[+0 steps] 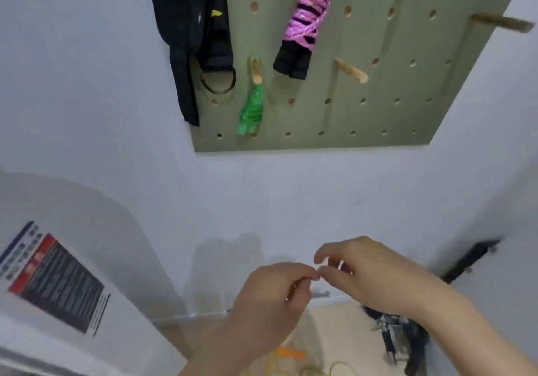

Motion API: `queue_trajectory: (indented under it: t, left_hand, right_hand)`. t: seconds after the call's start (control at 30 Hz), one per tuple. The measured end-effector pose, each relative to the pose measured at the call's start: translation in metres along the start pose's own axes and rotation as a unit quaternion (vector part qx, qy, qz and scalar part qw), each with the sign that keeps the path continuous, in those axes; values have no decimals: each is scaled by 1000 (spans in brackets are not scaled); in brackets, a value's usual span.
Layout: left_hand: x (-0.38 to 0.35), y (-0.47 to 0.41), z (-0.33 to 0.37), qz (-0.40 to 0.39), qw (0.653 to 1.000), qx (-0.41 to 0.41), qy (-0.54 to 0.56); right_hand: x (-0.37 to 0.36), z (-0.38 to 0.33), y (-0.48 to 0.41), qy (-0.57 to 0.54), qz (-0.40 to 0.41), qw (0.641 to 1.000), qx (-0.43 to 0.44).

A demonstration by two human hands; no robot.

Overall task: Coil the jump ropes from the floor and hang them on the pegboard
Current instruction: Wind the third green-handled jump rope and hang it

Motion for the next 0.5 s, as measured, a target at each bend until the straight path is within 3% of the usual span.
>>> queue_trajectory:
  t: [0.2, 0.5]
  left_hand:
    - [-108, 54, -81, -131, 985, 77, -85]
    - [-312, 110, -258, -245, 940, 184, -151]
  right_hand:
    - [-157, 66, 68, -131, -12, 980, -148]
    - [-458, 179, 188, -347, 36, 863, -366]
Point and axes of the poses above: each hand's wrist, its own y-axis away from the middle knuckle, its own x-axis out of the back of the hand, z = x × y, the point moved 7 cm from there along -y, towards the middle knuckle, and after that the axes turned 15 degrees about x, right-handed, at the moved point
